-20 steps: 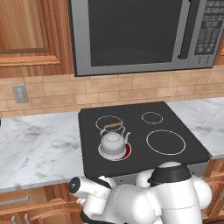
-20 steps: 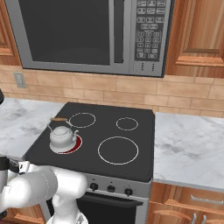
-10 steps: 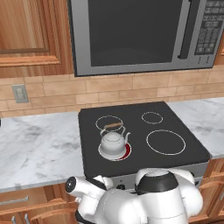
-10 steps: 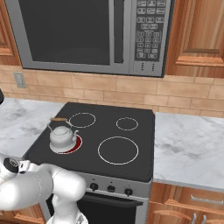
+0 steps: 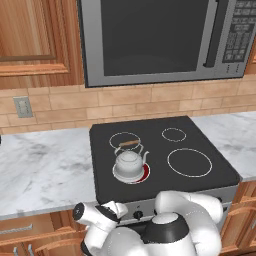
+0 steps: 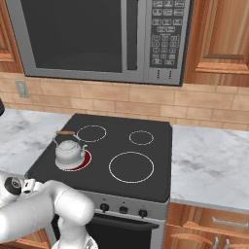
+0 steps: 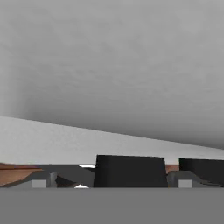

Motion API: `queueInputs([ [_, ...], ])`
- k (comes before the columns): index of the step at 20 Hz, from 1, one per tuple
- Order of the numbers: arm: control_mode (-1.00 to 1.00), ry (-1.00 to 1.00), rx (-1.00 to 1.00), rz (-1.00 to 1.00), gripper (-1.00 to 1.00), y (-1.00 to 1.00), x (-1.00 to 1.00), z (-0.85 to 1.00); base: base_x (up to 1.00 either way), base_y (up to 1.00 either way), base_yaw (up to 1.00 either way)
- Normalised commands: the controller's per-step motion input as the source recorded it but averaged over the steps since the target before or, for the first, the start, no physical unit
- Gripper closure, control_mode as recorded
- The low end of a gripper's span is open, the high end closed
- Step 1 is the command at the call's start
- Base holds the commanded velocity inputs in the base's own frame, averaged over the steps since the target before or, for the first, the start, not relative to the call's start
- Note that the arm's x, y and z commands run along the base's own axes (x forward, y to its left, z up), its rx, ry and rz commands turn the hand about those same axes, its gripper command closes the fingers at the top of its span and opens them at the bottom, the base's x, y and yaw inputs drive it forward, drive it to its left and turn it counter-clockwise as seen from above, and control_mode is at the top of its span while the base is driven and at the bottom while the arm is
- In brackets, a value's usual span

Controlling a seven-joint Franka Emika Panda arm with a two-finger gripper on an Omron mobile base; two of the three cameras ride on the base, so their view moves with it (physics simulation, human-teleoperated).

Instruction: The kettle is done boiling. Turn off the stove, then wait for 300 timesteps before moving the kettle to the dining table.

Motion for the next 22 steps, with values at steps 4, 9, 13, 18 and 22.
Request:
queueInputs([
  [4, -1.00, 0.00, -0.01, 0.00, -1.00, 0.02, 0.04, -0.15, 0.00, 0.00, 0.00],
  [9, -1.00, 0.00, 0.00, 0.00, 1.00, 0.00, 0.04, -0.09, 0.00, 0.00, 0.00],
  [13, -1.00, 0.00, 0.00, 0.00, 1.00, 0.00, 0.11, -0.07, 0.00, 0.00, 0.00],
  [18, -1.00, 0.00, 0.00, 0.00, 1.00, 0.00, 0.07, -0.03, 0.00, 0.00, 0.00],
  [22, -1.00, 0.00, 0.22, 0.00, 1.00, -0.40, 0.00, 0.00, 0.00, 0.00, 0.00],
])
